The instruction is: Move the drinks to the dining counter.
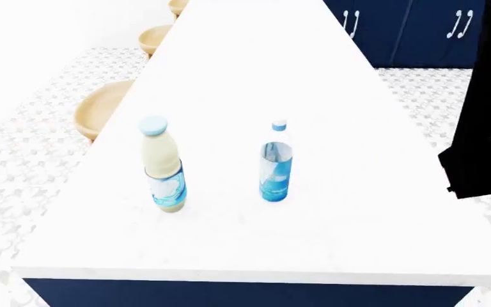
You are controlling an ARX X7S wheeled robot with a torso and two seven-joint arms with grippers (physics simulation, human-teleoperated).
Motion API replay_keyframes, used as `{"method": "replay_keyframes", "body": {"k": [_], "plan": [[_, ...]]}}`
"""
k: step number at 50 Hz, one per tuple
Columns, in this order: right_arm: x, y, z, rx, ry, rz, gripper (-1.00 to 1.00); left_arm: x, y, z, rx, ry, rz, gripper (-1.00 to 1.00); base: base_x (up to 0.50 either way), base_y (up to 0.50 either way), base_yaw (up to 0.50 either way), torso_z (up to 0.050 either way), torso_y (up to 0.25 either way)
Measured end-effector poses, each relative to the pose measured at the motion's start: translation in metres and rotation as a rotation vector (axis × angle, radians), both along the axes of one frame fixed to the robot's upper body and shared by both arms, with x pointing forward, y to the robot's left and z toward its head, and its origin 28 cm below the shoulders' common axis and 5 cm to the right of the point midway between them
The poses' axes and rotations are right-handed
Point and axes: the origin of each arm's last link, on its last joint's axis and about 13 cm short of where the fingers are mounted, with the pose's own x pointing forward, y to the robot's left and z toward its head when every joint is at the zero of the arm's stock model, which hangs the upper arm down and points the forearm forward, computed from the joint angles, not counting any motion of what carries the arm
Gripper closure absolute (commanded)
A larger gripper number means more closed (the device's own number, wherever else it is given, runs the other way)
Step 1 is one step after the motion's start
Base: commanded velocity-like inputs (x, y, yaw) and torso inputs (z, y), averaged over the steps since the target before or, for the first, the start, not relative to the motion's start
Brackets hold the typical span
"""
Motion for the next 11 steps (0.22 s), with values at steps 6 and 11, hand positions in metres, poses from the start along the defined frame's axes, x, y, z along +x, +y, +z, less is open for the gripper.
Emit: {"method": "replay_keyframes", "body": {"k": [6,11], "plan": [[-0.011,-0.001,0.006,-0.001,-0.039,-0.012,-1.0,-0.012,0.004,0.006,-0.003,-0.035,0.039,-1.0,0.0,0.0,0.0,0.0,0.0],[-0.021,-0.003,0.012,-0.001,-0.074,-0.023,-1.0,-0.021,0.007,0.01,-0.003,-0.061,0.066,-1.0,0.0,0.0,0.0,0.0,0.0]]}}
